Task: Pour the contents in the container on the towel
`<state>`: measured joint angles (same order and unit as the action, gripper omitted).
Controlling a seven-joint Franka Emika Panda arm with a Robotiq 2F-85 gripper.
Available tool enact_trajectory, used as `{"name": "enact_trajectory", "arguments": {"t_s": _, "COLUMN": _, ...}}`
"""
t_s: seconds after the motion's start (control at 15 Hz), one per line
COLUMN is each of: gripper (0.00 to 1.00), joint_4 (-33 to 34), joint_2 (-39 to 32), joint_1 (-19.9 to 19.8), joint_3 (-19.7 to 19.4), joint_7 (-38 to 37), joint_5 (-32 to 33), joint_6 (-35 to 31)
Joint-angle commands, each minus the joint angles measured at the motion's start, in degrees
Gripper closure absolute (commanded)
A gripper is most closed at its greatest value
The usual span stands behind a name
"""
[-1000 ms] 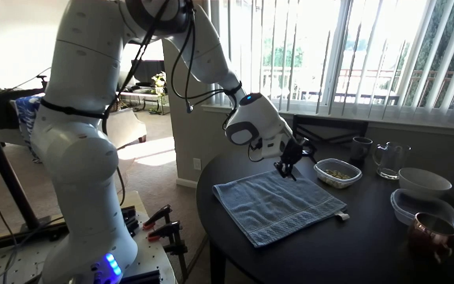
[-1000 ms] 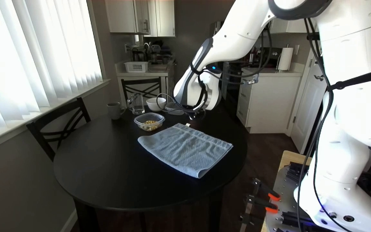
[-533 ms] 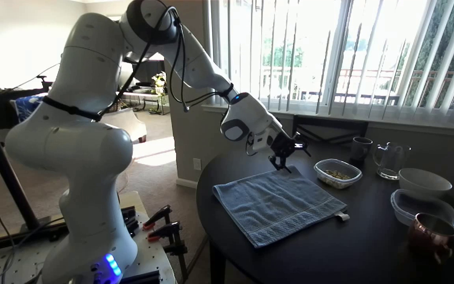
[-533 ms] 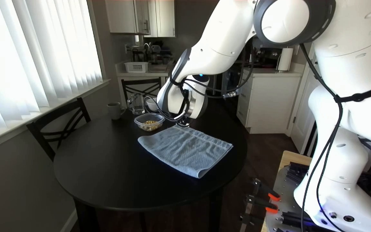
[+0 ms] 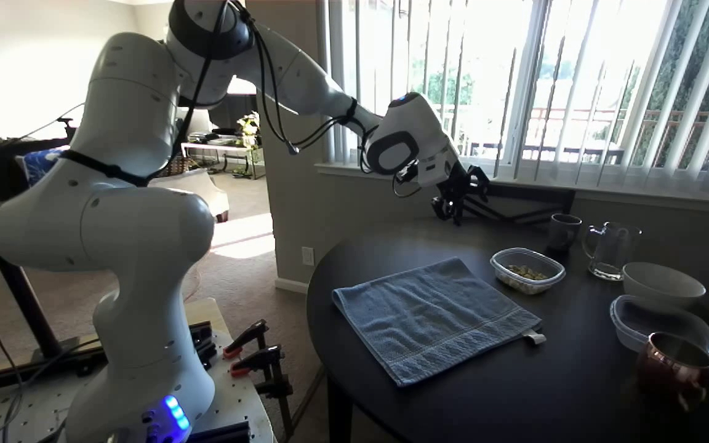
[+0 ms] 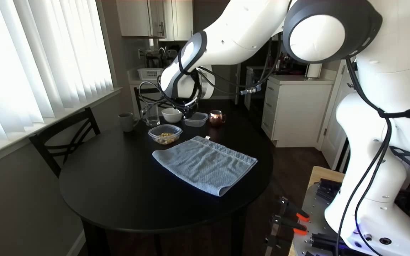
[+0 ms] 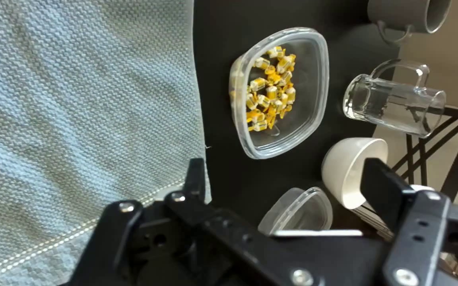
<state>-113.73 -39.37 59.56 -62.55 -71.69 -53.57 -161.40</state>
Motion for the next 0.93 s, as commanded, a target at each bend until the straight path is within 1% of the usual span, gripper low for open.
{"name": "enact_trajectory", "arguments": {"t_s": 0.0, "gripper": 0.00, "joint_4": 9.0, "joint_2": -3.1, "joint_1": -4.7, "joint_3": -0.6, "joint_7": -11.2, "joint_5": 13.1, "joint_6": 5.4}}
{"name": "enact_trajectory", "arguments": {"t_s": 0.07, "gripper": 0.00, "joint_4": 11.5, "joint_2": -4.0, "joint_1": -6.5, "joint_3": -0.2, "joint_7": -13.9, "joint_5": 16.5, "joint_6": 7.0}}
{"name": "enact_trajectory", "arguments": {"t_s": 0.13, "gripper": 0.00, "joint_4": 13.4, "joint_2": -4.2, "joint_1": -8.3, "joint_3": 1.0, "joint_7": -17.1, "joint_5": 20.6, "joint_6": 7.8}}
{"name": "enact_trajectory", "arguments": {"t_s": 0.27, "gripper": 0.00, "joint_4": 16.6, "joint_2": -4.6, "joint_1": -12.9, "joint_3": 4.5, "joint_7": -23.0, "joint_5": 27.9, "joint_6": 9.9}}
{"name": "enact_trajectory", "arguments": {"t_s": 0.33, "gripper": 0.00, "joint_4": 17.8, "joint_2": -4.3, "joint_1": -15.2, "joint_3": 6.8, "joint_7": -25.6, "joint_5": 31.5, "joint_6": 11.7}}
{"name": "enact_trajectory", "arguments": {"t_s": 0.53, "gripper": 0.00, "joint_4": 20.5, "joint_2": -4.4, "joint_1": -21.1, "joint_3": 13.6, "joint_7": -31.3, "joint_5": 39.5, "joint_6": 15.3}}
{"name": "enact_trajectory", "arguments": {"t_s": 0.73, "gripper": 0.00, "joint_4": 21.8, "joint_2": -4.3, "joint_1": -26.7, "joint_3": 21.2, "joint_7": -35.6, "joint_5": 45.4, "joint_6": 17.2}}
{"name": "enact_trajectory", "arguments": {"t_s": 0.87, "gripper": 0.00, "joint_4": 22.5, "joint_2": -4.6, "joint_1": -30.5, "joint_3": 26.2, "joint_7": -38.5, "joint_5": 48.3, "joint_6": 17.7}}
